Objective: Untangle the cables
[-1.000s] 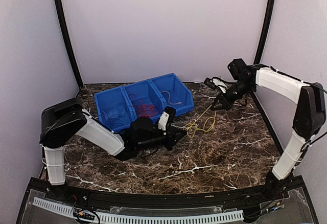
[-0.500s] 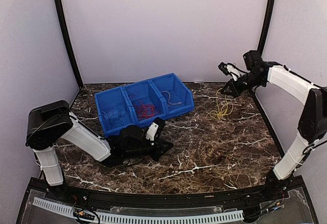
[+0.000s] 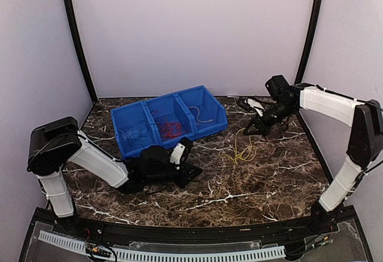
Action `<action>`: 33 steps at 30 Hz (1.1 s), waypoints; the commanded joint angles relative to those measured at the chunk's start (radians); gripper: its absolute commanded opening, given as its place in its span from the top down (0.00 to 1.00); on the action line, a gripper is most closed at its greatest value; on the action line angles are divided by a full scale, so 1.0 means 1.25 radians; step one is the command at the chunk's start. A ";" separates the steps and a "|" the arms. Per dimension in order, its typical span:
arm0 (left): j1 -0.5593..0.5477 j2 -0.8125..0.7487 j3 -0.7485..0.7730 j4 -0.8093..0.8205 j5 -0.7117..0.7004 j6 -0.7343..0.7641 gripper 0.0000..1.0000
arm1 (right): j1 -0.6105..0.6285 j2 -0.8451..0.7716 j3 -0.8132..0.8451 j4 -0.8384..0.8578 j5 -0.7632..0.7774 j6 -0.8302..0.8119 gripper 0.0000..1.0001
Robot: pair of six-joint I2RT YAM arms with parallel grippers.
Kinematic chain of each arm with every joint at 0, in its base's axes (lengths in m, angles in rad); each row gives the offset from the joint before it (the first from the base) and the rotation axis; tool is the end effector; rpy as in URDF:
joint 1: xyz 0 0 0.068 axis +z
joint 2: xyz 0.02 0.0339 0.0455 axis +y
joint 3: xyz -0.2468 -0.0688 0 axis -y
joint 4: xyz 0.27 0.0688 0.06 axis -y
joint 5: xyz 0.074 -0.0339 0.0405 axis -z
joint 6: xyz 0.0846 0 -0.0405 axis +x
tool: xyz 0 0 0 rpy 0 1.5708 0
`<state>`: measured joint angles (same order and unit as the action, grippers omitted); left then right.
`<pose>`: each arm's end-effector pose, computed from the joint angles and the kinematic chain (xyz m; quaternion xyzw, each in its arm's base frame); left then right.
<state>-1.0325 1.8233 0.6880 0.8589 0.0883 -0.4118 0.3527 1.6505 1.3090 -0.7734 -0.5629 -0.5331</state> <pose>0.1998 -0.3492 0.0898 0.2687 0.7508 -0.4246 0.4287 0.3394 0.1730 0.1949 -0.4578 0.8186 0.2499 0.2406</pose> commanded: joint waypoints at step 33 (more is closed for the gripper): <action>0.043 0.207 0.318 -0.282 0.040 -0.117 0.49 | 0.118 -0.031 -0.233 0.079 0.113 -0.103 1.00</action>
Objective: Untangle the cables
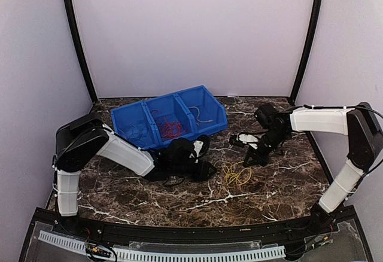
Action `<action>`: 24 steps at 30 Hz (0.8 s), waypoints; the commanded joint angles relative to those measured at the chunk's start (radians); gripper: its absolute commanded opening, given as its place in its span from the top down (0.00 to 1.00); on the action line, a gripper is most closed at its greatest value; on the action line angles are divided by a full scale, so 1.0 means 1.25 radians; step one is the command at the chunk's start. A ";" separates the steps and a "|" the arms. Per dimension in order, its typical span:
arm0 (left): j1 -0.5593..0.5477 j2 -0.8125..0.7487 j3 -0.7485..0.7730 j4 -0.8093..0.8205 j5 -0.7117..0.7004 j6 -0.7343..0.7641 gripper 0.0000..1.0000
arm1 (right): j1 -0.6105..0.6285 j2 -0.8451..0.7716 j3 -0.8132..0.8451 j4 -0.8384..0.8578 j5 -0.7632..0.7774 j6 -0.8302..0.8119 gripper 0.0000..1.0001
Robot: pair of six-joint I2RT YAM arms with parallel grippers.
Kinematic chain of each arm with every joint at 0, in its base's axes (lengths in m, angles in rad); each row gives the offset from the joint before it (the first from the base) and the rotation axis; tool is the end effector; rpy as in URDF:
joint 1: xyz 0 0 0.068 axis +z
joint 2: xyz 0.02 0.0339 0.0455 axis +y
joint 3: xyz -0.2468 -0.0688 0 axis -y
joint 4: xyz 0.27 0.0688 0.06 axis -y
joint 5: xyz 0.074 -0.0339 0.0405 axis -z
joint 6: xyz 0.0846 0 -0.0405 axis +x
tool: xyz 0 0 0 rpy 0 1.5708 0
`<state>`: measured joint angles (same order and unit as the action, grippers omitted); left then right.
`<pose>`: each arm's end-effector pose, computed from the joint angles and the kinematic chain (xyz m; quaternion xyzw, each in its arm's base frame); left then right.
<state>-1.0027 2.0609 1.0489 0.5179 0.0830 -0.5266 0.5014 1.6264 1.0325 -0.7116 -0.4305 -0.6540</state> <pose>0.2467 -0.3996 0.0591 0.2230 0.8286 -0.3803 0.3450 0.2730 0.1899 0.1130 -0.5525 0.7958 0.2012 0.1450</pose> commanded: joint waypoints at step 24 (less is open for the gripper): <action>0.041 0.062 0.026 0.057 0.151 -0.047 1.00 | 0.031 -0.163 0.040 0.038 0.046 0.008 0.58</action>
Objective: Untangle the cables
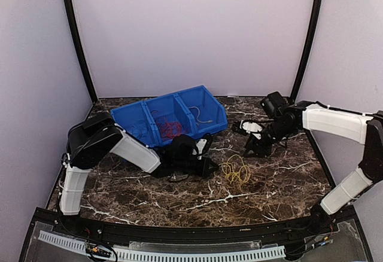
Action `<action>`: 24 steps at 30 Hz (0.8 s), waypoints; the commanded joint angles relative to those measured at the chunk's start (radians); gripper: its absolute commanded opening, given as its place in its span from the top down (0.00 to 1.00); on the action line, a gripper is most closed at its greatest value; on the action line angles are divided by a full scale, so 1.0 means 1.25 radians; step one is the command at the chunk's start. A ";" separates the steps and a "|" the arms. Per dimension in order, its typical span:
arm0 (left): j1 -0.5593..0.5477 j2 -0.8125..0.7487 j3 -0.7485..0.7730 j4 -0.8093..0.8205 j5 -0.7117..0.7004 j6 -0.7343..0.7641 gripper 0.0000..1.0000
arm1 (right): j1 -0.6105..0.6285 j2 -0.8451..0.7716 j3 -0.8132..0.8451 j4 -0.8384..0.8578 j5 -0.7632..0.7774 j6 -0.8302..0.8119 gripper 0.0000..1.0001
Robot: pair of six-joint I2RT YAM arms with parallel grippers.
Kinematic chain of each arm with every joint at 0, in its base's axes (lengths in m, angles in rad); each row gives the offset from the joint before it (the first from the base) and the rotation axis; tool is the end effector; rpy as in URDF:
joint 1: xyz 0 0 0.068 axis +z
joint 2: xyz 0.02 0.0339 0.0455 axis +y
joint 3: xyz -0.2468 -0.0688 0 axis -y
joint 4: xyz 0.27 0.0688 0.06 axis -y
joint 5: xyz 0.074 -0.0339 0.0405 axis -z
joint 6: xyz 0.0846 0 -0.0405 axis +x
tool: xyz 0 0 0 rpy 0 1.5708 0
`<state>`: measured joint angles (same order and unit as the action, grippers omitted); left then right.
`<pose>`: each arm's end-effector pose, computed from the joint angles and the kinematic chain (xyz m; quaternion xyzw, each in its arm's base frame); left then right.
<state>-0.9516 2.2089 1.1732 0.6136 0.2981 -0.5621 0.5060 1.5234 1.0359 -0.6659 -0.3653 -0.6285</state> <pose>0.2686 -0.4196 0.0466 0.2398 0.7989 -0.4595 0.3050 0.2801 0.1898 0.1467 -0.5487 0.7911 0.1649 0.2142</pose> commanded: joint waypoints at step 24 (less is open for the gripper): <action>0.002 -0.102 -0.132 -0.006 -0.035 -0.036 1.00 | 0.119 0.015 -0.118 0.034 0.021 -0.060 0.61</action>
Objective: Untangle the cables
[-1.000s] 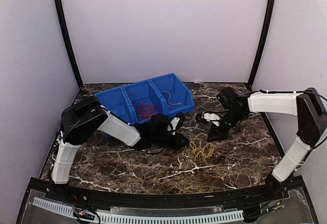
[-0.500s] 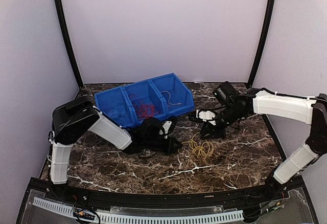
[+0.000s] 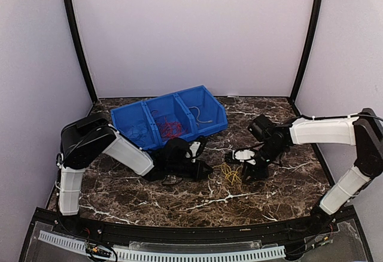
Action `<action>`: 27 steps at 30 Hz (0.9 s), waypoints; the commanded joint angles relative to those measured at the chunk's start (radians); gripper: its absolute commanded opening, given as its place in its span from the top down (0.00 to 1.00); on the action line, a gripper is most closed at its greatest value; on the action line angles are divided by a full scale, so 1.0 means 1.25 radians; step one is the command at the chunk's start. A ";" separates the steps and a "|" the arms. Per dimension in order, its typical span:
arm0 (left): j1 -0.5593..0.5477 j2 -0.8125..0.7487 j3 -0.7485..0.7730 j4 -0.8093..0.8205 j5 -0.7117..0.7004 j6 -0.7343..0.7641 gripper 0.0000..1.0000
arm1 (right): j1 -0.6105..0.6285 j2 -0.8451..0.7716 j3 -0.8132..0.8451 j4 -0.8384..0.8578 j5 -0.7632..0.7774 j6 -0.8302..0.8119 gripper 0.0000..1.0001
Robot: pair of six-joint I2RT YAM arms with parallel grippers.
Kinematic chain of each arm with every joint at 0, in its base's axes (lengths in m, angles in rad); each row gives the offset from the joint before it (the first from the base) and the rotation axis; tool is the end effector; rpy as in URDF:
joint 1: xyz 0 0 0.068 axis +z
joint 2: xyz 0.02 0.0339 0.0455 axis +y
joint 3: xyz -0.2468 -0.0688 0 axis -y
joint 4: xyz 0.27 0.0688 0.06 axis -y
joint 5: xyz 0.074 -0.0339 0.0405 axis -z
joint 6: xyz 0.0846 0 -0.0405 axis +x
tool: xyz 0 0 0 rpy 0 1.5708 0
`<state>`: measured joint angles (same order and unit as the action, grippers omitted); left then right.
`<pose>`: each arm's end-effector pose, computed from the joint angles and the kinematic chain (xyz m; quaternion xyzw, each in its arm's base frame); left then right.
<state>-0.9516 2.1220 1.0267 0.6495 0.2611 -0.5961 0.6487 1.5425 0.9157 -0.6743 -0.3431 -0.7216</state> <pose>0.2531 -0.3927 0.0440 0.2166 0.8132 -0.4483 0.3012 0.2281 0.2087 0.1023 -0.6356 0.7415 0.1642 0.1385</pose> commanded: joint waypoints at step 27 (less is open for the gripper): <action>0.039 -0.361 -0.212 -0.263 -0.187 0.086 1.00 | -0.266 -0.102 0.013 -0.011 0.043 -0.065 1.00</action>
<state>-0.9302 1.8622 0.8455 0.4706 0.1543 -0.5446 0.4568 1.4860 0.8886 -0.6315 -0.3183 -0.7250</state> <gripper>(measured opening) 0.009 0.013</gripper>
